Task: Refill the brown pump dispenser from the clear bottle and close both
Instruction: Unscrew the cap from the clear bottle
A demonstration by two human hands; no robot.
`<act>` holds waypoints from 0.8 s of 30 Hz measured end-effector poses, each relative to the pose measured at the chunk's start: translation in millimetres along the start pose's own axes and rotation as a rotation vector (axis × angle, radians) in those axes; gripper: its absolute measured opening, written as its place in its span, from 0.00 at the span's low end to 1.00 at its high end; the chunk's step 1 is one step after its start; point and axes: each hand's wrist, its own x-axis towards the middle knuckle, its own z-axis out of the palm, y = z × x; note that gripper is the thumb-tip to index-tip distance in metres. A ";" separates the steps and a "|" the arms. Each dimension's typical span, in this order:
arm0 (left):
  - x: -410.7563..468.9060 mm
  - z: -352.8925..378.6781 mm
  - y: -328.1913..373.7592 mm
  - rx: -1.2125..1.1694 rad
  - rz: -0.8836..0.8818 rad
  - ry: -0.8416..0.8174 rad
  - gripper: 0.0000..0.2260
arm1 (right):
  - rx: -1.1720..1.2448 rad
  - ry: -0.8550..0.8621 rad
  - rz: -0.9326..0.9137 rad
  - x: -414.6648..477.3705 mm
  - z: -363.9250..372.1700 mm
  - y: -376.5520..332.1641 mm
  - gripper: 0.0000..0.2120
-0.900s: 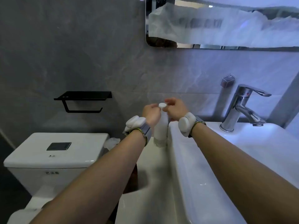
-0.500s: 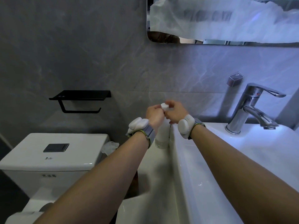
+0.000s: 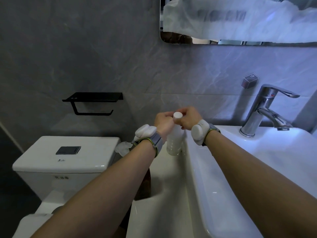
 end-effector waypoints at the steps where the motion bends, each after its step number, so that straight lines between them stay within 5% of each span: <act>1: -4.4 -0.9 -1.9 0.004 0.012 -0.008 0.13 | -0.003 -0.007 0.000 -3.3 -0.1 -0.6 0.11; 13: -53.0 -7.2 -25.4 0.083 -0.001 -0.019 0.19 | -0.066 -0.127 -0.017 -52.5 2.2 -16.6 0.05; 24: -63.8 -1.8 -51.9 0.149 -0.012 -0.048 0.20 | -0.379 -0.036 -0.101 -69.8 7.4 -22.2 0.18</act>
